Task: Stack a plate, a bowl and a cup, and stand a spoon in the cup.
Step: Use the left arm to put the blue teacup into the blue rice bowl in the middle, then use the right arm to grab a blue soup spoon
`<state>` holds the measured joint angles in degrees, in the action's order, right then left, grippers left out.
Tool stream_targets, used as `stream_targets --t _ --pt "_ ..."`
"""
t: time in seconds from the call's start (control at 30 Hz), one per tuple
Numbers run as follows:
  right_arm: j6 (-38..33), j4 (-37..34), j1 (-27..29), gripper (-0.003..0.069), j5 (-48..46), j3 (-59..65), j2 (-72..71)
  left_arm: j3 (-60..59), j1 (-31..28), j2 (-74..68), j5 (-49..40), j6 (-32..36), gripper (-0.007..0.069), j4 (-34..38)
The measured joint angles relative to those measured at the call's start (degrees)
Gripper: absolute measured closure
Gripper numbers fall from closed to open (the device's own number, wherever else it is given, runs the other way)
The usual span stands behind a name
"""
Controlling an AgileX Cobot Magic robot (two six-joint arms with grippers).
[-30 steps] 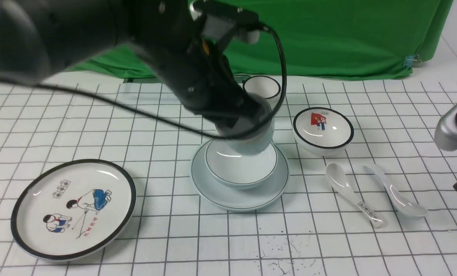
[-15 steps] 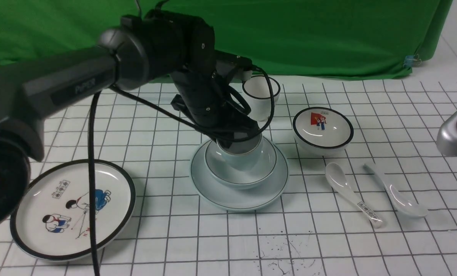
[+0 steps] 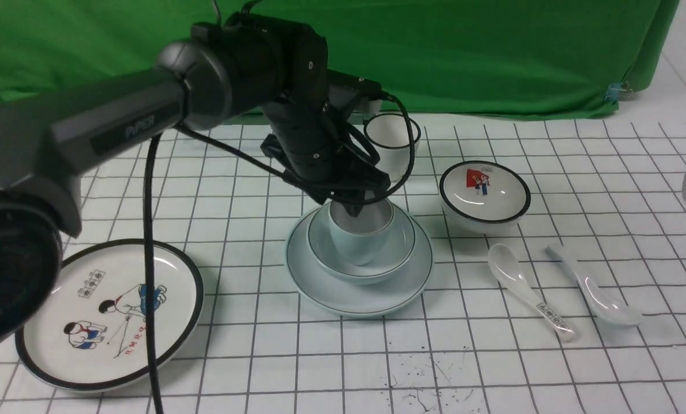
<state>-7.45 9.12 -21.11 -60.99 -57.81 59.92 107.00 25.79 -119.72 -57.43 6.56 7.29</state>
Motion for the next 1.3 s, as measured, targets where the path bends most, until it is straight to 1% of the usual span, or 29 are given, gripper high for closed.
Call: stream_targets --t 0.07,0.1,0.13,0.17,0.23,0.27,0.3,0.33,0.37,0.4,0.43,0.47,0.5,0.53,0.57,0.6,0.67,0.7,0.73,0.83,1.03,1.07,1.13,1.23,1.27,1.3 --pt "-0.2 -0.4 3.7 0.0594 2.9 0.0 2.3 2.7 0.0 2.4 -2.5 0.0 0.0203 -0.4" --pt "-0.5 -0.5 5.5 0.0575 4.8 0.0 4.1 4.2 -0.1 4.6 -3.8 0.0 0.0193 -1.0" --pt "-0.5 -0.7 5.8 0.0571 5.6 0.0 4.4 4.6 -0.1 5.4 -4.2 0.0 0.0191 -1.2" --pt "-1.0 -0.9 7.1 0.0533 7.9 0.0 6.8 5.3 -0.1 8.3 -4.8 0.0 0.0195 -1.9" --pt "-1.6 -1.1 7.7 0.0450 12.4 0.0 10.8 5.3 -0.1 13.4 -5.6 -0.2 0.0233 -3.3" --pt "-2.0 -1.2 7.8 0.0411 14.4 0.0 12.4 4.8 0.0 15.5 -5.9 -0.3 0.0266 -4.0" --pt "-2.8 -1.4 7.9 0.0344 17.8 0.0 15.4 3.8 0.0 18.6 -6.1 -0.6 0.0307 -5.2" --pt "-3.2 -1.5 7.9 0.0300 20.1 0.0 17.5 1.9 0.0 21.8 -6.2 -0.9 0.0365 -6.4" --pt "-3.4 -1.5 7.9 0.0270 21.9 0.0 19.2 0.2 0.0 24.0 -6.2 -1.0 0.0407 -7.0" --pt "-3.4 -1.5 8.0 0.0264 22.7 0.0 19.6 -0.7 0.0 24.5 -6.2 -1.2 0.0428 -7.3" --pt "-3.7 -1.6 8.0 0.0228 25.1 -0.1 23.0 -4.6 0.0 28.8 -6.1 -1.5 0.0503 -7.6" --pt "-3.9 -1.6 8.0 0.0219 26.1 -0.4 24.8 -7.1 0.0 30.9 -6.0 -1.6 0.0545 -7.6" --pt "-4.0 -1.6 8.0 0.0214 27.4 -1.1 27.5 -12.0 0.0 34.1 -5.2 -1.6 0.0606 -7.3" --pt "-4.0 -1.6 8.0 0.0214 27.4 -1.2 28.5 -12.0 0.0 34.6 -5.2 -1.6 0.0606 -7.3" --pt "-4.0 -1.6 8.0 0.0214 28.0 -2.5 31.3 -17.3 0.0 38.4 -4.0 -1.7 0.0641 -6.6" --pt "-4.0 -1.6 8.0 0.0214 28.3 -3.6 33.6 -21.1 0.0 41.0 -2.9 -1.7 0.0652 -5.8" --pt "-4.1 -1.6 8.1 0.0214 28.4 -6.4 38.6 -29.2 0.0 46.1 -0.6 -1.7 0.0659 -4.6" --pt "-4.1 -1.6 8.1 0.0214 28.4 -6.7 39.0 -30.6 0.0 46.6 -0.2 -1.7 0.0659 -4.4" --pt "-4.1 -1.6 8.1 0.0214 28.5 -8.5 41.9 -35.1 0.0 49.3 0.7 -1.8 0.0659 -3.9" --pt "-4.1 -1.6 8.1 0.0214 28.7 -12.2 46.7 -42.8 0.0 53.9 1.0 -2.6 0.0659 -3.4" --pt "-4.2 -1.6 8.1 0.0217 28.2 -15.9 52.3 -50.5 0.0 58.1 1.3 -4.6 0.0659 -3.3" --pt "-4.2 -1.6 8.1 0.0230 27.9 -16.0 52.9 -50.9 0.0 58.4 1.3 -4.9 0.0659 -3.3" --pt "-4.2 -1.7 8.1 0.0288 27.0 -16.1 53.1 -51.3 0.0 58.5 1.3 -5.0 0.0659 -3.3" --pt "-4.2 -1.7 8.1 0.0451 25.2 -16.1 53.2 -51.3 0.0 58.6 2.0 -5.1 0.0659 -3.2" --pt "-4.2 -1.7 8.1 0.0489 24.6 -16.2 53.0 -51.3 0.0 58.6 2.6 -5.2 0.0659 -3.2" --pt "-4.2 -1.8 8.1 0.0484 23.7 -16.2 52.5 -51.3 0.0 58.6 3.4 -5.2 0.0659 -3.2"
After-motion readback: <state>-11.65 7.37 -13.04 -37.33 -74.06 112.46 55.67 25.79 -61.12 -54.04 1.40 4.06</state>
